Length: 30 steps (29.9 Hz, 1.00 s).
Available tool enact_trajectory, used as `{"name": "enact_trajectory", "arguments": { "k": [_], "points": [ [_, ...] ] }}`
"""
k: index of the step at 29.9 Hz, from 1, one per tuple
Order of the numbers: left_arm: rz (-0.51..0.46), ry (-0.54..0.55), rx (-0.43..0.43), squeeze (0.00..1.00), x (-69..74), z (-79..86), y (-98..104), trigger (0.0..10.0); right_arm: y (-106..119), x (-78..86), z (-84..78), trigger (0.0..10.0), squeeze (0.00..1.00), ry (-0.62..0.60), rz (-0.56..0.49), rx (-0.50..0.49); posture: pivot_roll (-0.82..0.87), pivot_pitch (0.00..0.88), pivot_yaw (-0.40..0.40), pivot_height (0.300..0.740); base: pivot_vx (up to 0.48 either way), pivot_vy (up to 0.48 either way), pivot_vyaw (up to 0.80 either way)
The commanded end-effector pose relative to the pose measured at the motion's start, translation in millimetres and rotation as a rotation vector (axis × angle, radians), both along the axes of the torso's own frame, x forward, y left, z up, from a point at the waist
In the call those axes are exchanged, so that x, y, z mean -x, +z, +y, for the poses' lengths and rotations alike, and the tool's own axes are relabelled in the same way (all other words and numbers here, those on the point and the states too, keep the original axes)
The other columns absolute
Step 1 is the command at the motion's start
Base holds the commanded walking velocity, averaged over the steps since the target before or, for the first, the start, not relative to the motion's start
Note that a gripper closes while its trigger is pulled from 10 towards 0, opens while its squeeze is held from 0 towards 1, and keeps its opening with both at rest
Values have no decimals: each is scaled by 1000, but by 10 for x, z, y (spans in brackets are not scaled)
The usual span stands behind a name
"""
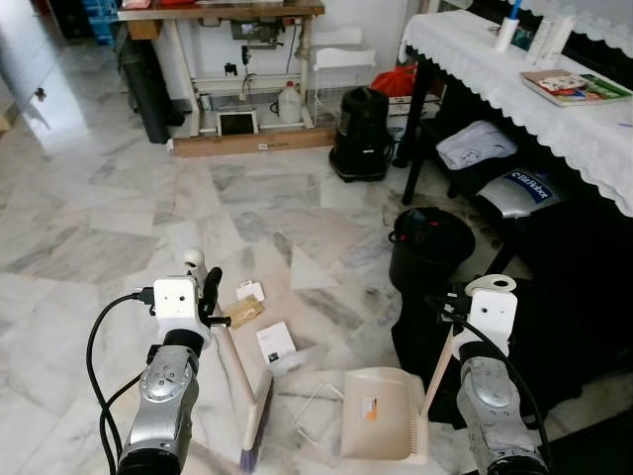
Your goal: Sweep floor
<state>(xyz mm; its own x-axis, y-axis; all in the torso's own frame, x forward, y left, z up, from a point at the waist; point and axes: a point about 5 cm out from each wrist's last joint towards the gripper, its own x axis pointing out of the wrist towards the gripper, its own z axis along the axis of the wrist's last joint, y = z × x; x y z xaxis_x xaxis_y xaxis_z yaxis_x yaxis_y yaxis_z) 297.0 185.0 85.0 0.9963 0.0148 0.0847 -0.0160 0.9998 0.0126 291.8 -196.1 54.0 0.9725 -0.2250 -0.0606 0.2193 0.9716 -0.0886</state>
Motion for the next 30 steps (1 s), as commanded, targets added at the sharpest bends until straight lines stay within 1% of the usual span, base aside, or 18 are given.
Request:
{"name": "enact_trajectory", "arguments": {
  "k": [1, 17, 25, 30],
  "points": [
    [-29, -3, -14, 0, -36, 0, 79, 10000, 95, -52, 31, 10000, 0, 12, -49, -8, -49, 0, -16, 740, 0, 0, 0],
    [-27, 2, -14, 0, -21, -9, 68, 10000, 96, -47, 23, 10000, 0, 14, -46, -10, -49, 0, -20, 740, 0, 0, 0],
    [-28, 4, -14, 0, -15, -5, 64, 10000, 108, -53, 40, 10000, 0, 30, -57, -18, -49, 0, -20, 740, 0, 0, -654],
    [-29, 5, -11, 0, -18, 2, 67, 10000, 121, -55, 51, 10000, 0, 35, -65, -6, -48, 0, -20, 740, 0, 0, 0]
  ]
}}
